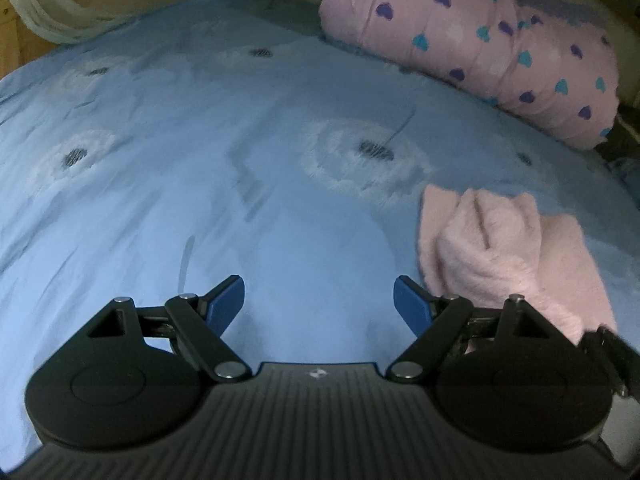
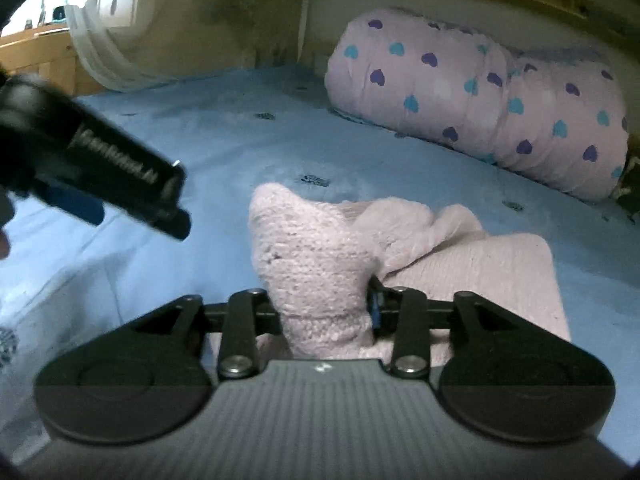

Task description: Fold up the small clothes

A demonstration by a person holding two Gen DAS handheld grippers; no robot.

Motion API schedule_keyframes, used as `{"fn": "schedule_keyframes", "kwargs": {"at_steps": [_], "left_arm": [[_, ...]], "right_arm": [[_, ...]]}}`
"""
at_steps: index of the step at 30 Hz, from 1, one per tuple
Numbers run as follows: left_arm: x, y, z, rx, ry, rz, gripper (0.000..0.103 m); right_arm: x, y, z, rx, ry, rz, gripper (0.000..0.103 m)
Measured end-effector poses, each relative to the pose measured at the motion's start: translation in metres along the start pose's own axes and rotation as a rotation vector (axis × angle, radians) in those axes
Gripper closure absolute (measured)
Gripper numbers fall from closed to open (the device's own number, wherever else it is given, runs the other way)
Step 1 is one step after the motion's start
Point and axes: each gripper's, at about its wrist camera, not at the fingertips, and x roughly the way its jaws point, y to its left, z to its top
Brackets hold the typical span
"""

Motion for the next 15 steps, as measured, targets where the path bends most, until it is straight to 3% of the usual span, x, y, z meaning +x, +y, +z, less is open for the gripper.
{"fn": "schedule_keyframes", "kwargs": {"at_steps": [9, 15], "left_arm": [[-0.025, -0.046, 0.01, 0.11, -0.104, -0.121, 0.018], [-0.007, -0.088, 0.023, 0.174, -0.077, -0.171, 0.018]], "right_arm": [[-0.05, -0.049, 0.006, 0.225, 0.009, 0.176, 0.056], [-0.083, -0.097, -0.004, 0.306, -0.025, 0.179, 0.055]]}}
